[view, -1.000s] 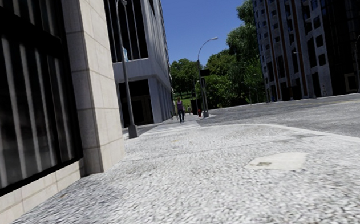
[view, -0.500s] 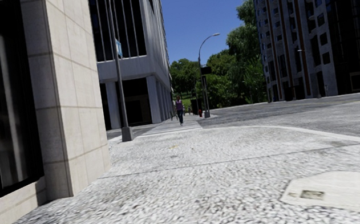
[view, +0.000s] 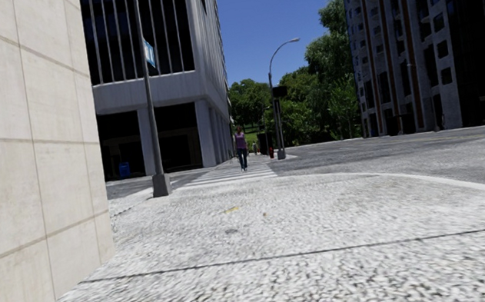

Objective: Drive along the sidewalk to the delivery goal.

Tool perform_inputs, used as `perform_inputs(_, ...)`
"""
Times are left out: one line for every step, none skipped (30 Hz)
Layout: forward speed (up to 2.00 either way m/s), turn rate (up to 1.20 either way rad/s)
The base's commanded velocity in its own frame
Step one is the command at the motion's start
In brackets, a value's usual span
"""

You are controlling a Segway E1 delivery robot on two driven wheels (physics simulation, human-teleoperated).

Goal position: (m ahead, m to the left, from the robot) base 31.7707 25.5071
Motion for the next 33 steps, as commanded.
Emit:
perform_inputs(2.0, 0.11)
perform_inputs(2.0, 0.15)
perform_inputs(2.0, 0.2)
perform_inputs(2.0, 0.21)
perform_inputs(2.0, 0.22)
perform_inputs(2.0, 0.22)
perform_inputs(2.0, 0.22)
perform_inputs(2.0, 0.22)
perform_inputs(2.0, 0.22)
perform_inputs(2.0, 0.1)
perform_inputs(2.0, 0.04)
perform_inputs(2.0, 0.04)
perform_inputs(2.0, 0.02)
perform_inputs(2.0, 0.04)
perform_inputs(2.0, 0.11)
perform_inputs(2.0, 0.14)
perform_inputs(2.0, 0.14)
perform_inputs(2.0, 0.24)
perform_inputs(2.0, 0.32)
perform_inputs(2.0, 0.34)
perform_inputs(2.0, 0.35)
perform_inputs(2.0, 0.35)
perform_inputs(2.0, 0.35)
perform_inputs(2.0, 0.35)
perform_inputs(2.0, 0.36)
perform_inputs(2.0, 0.37)
perform_inputs(2.0, 0.37)
perform_inputs(2.0, 0.37)
perform_inputs(2.0, 0.38)
perform_inputs(2.0, 0.38)
perform_inputs(2.0, 0.38)
perform_inputs(2.0, 0.38)
perform_inputs(2.0, 0.38)
